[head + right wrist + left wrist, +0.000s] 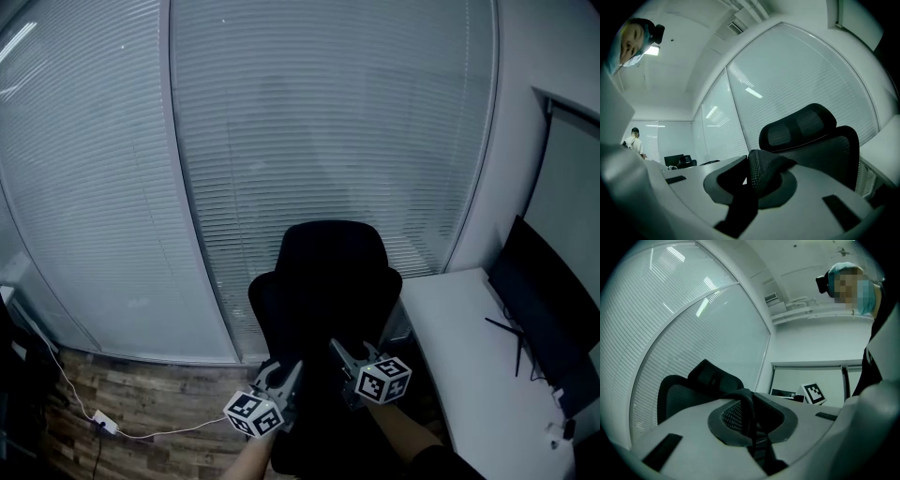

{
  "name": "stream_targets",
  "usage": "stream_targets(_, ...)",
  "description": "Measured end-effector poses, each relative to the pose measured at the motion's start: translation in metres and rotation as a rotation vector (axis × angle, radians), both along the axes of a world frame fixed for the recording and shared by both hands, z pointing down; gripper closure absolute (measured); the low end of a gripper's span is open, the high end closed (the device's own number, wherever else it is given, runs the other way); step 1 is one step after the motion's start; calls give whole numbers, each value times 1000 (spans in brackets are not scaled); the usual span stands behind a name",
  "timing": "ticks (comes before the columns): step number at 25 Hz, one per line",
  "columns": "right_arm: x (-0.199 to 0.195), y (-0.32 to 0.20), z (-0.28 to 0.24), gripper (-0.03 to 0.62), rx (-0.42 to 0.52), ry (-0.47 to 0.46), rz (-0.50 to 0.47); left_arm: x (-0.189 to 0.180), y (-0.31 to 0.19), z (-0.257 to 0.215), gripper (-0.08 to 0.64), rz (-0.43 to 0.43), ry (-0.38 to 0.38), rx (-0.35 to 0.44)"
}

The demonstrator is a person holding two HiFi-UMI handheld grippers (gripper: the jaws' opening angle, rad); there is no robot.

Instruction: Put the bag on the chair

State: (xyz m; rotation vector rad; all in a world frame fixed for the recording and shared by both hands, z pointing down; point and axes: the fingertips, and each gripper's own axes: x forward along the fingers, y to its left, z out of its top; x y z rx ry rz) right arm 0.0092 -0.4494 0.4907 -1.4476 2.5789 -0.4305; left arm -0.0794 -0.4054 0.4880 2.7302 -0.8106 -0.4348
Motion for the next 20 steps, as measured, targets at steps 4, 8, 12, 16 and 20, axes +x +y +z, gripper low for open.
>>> stream_targets(4, 0, -14, 16, 528, -32, -10, 18, -1, -18, 16, 515, 5, -9, -34)
stream_targets(8, 0, -27, 27, 528, -38, -4, 28, -2, -36, 26, 515, 10, -21, -42)
stream_targets(12, 2, -38, 46, 528, -65, 15, 37, 0, -48, 41, 515, 14, -49, -66)
stream_targets(16, 2, -47, 62, 528, -82, 40, 47, 1, -60, 54, 514, 9, -80, -81)
stream_targets(20, 6, -54, 79, 528, -111, 57, 58, 5, -66, 68, 514, 4, -117, -91)
